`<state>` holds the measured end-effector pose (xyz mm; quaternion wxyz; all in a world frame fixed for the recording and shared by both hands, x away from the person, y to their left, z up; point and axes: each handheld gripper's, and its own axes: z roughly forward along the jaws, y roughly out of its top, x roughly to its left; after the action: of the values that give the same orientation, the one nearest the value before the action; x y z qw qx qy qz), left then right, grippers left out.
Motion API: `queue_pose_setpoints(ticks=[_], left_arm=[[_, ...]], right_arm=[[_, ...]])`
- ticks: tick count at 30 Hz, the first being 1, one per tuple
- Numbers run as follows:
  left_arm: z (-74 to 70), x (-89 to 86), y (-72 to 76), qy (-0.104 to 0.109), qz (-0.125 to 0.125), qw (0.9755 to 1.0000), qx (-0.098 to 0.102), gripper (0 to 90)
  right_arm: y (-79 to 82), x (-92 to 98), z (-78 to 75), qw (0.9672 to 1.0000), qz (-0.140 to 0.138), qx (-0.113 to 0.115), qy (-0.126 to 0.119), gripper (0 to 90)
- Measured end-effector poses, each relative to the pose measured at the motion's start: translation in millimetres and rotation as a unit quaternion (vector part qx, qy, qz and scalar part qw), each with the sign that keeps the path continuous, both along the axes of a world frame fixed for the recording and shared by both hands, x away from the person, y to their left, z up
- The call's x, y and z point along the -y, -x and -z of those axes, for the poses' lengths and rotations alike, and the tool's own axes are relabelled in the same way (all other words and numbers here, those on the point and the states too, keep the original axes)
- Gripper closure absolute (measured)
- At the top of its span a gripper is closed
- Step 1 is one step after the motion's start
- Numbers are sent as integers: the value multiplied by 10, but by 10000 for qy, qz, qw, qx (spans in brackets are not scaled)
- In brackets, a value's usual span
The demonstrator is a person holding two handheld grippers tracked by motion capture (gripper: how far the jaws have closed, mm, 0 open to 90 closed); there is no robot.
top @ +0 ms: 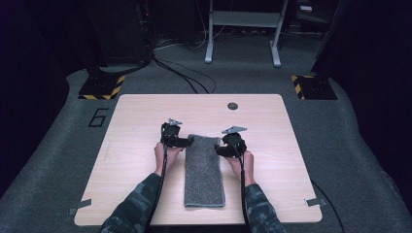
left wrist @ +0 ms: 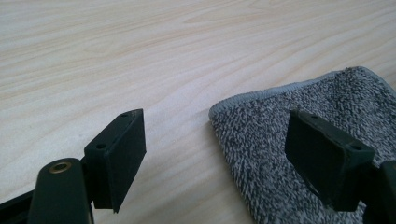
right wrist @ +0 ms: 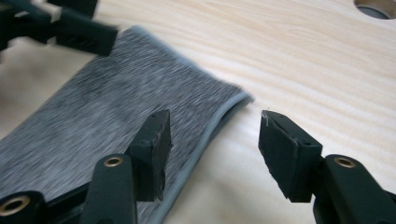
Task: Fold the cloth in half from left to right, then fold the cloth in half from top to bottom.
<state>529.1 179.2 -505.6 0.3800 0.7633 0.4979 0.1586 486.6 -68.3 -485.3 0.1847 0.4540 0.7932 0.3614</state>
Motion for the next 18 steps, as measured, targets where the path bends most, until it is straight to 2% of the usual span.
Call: queue_pose_setpoints(ticks=[5, 6, 9, 11, 12, 15, 18], left_arm=[[26, 33, -39, -73, 66, 9999, -42, 213], [34, 39, -44, -73, 45, 10000, -23, 213], [50, 43, -65, -122, 66, 9999, -63, 216], [64, 62, -69, -61, -6, 9999, -96, 217], [67, 58, -75, -103, 39, 9999, -122, 217], [92, 74, -86, -82, 24, 9999, -112, 230], [118, 91, -89, -67, 58, 9998, -161, 318]], right_arm=[[-243, -43, 69, 9996, 184, -174, -93, 451], [-285, -55, 87, 9997, 231, -104, -19, 457], [-395, -69, 150, 9992, 271, -290, 72, 456], [-437, -67, 176, 9988, 303, -365, 88, 452], [-458, -66, 195, 9990, 275, -346, 116, 451], [-478, -91, 243, 9983, 221, -510, 191, 440], [-492, -95, 261, 9982, 191, -520, 240, 449]])
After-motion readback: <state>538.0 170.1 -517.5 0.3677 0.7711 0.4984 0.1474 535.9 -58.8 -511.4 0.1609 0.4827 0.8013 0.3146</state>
